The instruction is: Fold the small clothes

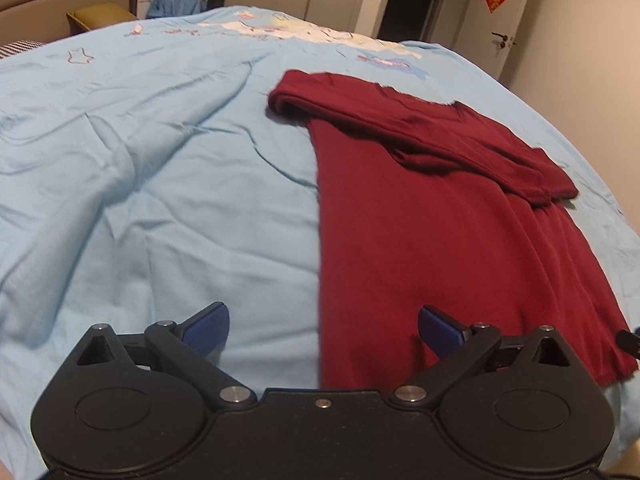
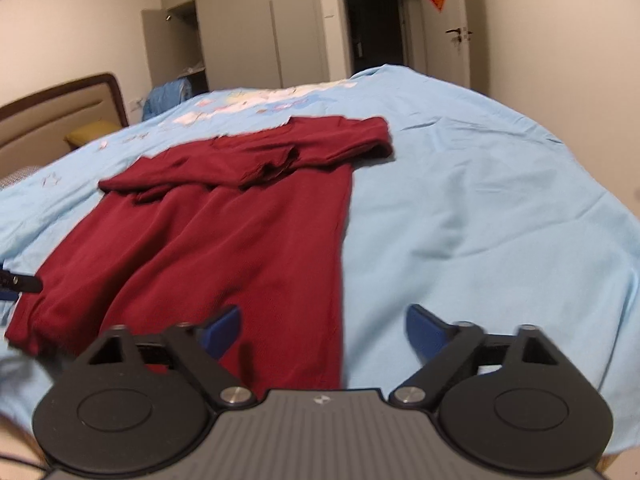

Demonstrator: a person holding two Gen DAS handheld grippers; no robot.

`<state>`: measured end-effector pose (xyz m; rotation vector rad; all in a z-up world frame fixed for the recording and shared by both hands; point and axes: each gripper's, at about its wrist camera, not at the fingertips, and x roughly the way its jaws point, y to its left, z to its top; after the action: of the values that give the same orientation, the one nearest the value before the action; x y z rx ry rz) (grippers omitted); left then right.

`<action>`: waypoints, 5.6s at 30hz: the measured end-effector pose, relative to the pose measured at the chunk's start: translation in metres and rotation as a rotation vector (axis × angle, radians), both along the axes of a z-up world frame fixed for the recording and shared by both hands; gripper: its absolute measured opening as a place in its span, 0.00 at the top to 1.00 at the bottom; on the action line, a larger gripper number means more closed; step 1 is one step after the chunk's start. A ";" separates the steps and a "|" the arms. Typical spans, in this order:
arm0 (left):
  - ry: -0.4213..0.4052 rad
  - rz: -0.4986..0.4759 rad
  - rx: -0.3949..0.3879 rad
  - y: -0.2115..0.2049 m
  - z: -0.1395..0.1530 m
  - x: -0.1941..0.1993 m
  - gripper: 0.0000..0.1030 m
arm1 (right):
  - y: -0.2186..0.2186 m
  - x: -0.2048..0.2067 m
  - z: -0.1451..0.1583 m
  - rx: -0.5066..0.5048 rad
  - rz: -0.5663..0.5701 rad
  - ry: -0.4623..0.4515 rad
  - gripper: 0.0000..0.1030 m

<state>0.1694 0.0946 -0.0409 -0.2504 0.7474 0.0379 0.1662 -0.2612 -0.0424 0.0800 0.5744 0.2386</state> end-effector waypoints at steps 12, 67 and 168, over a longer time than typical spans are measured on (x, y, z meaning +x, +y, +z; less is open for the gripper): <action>0.015 -0.034 -0.063 -0.012 0.005 -0.014 0.91 | -0.003 -0.012 0.009 -0.032 0.017 -0.020 0.90; -0.107 -0.123 0.152 -0.075 0.038 -0.046 0.02 | 0.064 -0.044 -0.013 -0.766 0.398 -0.209 0.13; -0.601 -0.005 0.214 -0.040 0.151 -0.054 0.97 | -0.015 -0.033 0.105 -0.159 0.104 -0.611 0.92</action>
<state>0.1158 0.0550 0.1104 -0.0470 0.1425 0.0349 0.1333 -0.2758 0.0622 -0.1739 -0.0124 0.3013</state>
